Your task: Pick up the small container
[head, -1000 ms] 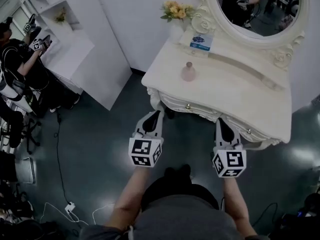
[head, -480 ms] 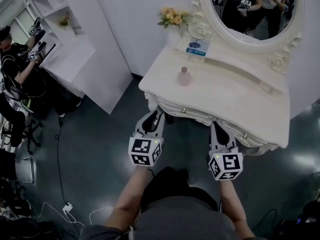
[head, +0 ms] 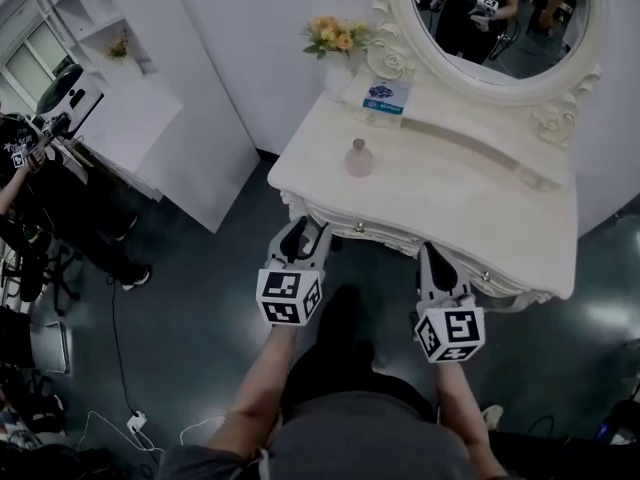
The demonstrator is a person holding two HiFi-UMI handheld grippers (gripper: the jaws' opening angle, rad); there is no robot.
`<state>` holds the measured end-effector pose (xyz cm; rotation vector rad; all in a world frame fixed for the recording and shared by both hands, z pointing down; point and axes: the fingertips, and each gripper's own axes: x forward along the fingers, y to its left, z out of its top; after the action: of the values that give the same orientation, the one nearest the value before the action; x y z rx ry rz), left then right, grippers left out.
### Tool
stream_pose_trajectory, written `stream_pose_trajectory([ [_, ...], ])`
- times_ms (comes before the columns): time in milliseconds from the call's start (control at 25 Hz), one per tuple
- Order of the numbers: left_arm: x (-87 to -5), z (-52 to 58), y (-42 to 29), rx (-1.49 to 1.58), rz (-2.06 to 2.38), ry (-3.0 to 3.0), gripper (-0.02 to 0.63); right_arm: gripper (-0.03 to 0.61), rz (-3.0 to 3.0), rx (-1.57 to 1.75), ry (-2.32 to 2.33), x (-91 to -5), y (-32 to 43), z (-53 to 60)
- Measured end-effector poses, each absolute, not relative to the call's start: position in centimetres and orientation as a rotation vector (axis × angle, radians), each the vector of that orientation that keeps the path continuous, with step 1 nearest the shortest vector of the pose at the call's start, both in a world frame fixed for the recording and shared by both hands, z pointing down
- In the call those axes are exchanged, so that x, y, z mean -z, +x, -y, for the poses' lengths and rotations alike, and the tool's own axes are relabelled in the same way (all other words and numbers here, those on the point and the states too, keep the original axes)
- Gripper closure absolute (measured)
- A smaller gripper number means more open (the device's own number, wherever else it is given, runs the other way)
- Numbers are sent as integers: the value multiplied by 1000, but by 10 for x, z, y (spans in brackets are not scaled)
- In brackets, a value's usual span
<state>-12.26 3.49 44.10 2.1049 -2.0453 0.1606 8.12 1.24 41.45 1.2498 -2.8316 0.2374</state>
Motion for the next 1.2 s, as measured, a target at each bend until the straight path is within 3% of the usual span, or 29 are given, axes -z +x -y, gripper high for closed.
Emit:
stream_pose_trajectory([
  [280,-449,5,-132,-177,2017,2124,407,575,2819,-254,1278,-416,72,18],
  [1200,-490,159,-159,-295,1749,2276,371,575,2669,-420,1485,-436,19,128],
])
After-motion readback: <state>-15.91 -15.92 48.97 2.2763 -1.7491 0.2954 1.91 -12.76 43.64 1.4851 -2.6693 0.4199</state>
